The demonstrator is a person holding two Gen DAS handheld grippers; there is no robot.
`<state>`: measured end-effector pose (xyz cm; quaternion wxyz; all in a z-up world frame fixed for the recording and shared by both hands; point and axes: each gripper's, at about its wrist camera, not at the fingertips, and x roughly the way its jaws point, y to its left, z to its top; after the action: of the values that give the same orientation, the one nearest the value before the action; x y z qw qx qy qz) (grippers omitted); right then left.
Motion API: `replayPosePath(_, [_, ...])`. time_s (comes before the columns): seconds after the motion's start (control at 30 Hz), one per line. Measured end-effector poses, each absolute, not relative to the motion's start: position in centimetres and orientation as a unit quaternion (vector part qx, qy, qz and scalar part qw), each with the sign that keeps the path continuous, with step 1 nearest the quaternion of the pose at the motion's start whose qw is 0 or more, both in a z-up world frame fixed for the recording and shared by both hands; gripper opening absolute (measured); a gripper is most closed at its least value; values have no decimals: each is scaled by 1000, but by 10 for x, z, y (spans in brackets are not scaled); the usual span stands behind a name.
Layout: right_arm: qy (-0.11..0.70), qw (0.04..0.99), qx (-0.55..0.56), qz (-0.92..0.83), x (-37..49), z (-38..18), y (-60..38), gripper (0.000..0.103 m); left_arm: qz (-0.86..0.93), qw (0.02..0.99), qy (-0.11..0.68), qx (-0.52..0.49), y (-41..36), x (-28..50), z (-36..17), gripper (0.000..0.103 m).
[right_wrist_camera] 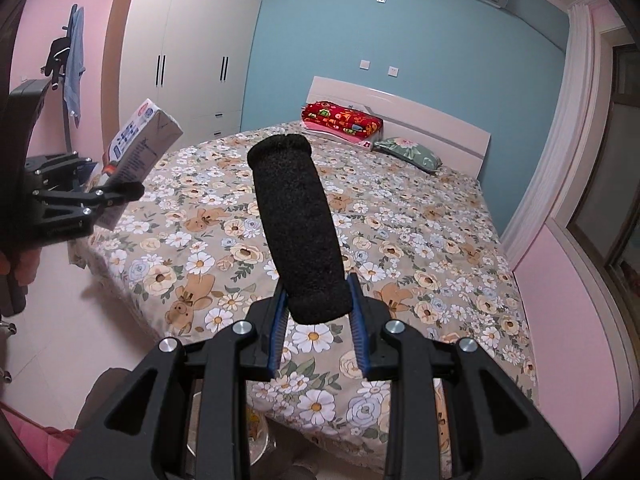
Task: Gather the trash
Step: 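Carry the milk carton and foam tube with both tools over the lined bowl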
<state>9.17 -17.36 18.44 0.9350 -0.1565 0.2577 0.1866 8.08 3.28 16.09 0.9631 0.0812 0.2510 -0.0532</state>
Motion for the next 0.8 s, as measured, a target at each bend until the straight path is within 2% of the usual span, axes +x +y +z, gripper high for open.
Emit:
replayPosePath(0.3, [295, 925, -142, 194, 90, 146, -186, 29, -67, 949, 289, 107, 29, 78, 121, 49])
replayPosePath(0.8, [418, 872, -108, 230, 115, 9, -171, 29, -108, 889, 433, 104, 14, 102, -22, 49])
